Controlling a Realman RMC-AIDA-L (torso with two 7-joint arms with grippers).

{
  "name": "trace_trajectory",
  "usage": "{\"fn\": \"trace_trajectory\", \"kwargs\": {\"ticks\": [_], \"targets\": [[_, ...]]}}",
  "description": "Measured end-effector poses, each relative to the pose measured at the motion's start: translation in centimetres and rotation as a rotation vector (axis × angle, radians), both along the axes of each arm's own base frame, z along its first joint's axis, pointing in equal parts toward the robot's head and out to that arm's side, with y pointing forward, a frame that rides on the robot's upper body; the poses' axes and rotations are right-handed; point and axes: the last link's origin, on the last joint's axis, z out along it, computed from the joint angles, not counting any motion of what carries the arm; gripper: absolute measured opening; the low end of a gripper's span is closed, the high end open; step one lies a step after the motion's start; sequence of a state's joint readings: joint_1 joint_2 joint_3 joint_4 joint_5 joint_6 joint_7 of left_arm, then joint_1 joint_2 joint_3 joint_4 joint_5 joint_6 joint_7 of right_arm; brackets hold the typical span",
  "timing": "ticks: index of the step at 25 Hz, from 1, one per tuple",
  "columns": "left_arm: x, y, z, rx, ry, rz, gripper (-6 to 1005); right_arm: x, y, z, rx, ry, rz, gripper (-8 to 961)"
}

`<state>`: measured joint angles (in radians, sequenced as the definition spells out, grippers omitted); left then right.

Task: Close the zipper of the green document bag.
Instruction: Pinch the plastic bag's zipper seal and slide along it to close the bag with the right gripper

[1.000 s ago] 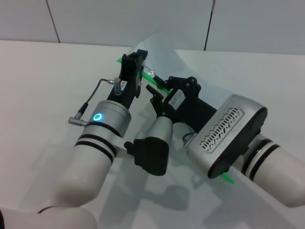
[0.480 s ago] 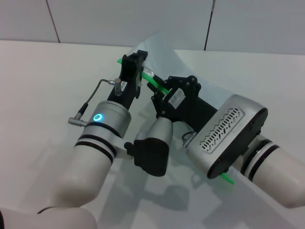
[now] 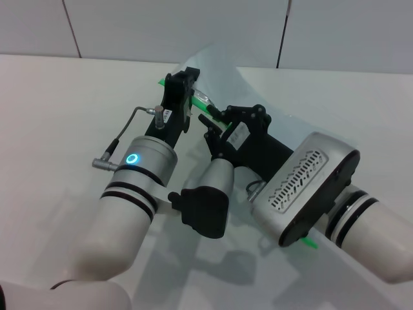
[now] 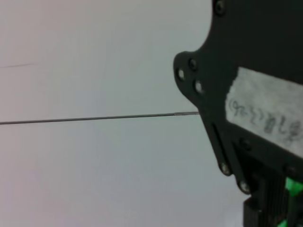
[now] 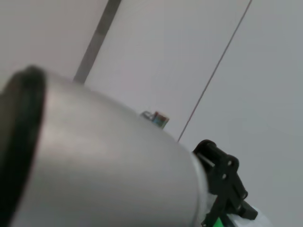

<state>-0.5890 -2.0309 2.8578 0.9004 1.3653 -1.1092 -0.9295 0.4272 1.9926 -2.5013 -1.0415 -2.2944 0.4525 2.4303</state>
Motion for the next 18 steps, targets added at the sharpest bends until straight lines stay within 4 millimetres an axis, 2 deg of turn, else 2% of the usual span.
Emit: {"fn": "trace_trajectory", "kwargs": {"ticks": [6,11,18], "targets": [[0.16,-0.03,0.15,0.010,-0.006,-0.011,54,-0.17,-0.29,-0.19,0.018,-0.011,0.015,111],[0.44,-0.07,0.38,0.024,-0.012,-0.028,55,-0.26,-0.24,-0.18,0.027,-0.008,0.015,279],[0.47,-0.07,0.44,0.028,-0.009,-0.031,55,-0.17,-0.17,-0.16,0.031,-0.007,0.009,300]]}}
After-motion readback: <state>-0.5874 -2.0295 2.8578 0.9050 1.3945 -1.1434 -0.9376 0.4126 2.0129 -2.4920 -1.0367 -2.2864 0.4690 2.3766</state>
